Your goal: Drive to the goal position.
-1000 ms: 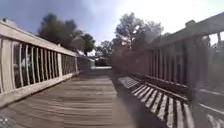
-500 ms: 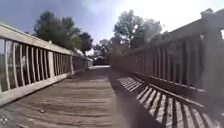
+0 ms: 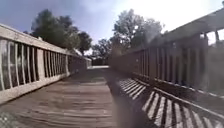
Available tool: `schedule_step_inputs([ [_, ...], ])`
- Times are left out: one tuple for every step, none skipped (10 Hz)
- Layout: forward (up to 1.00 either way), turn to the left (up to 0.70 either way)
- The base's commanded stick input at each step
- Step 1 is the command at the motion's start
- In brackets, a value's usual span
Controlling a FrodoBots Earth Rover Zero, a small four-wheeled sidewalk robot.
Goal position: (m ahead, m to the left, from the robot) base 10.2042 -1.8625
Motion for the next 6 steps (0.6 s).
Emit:
schedule_step_inputs([
  [0.70,0.00],
  [0.70,0.00],
  [0.70,0.00],
  [0.70,0.00],
  [0.70,0.00],
  [0.70,0.00],
])
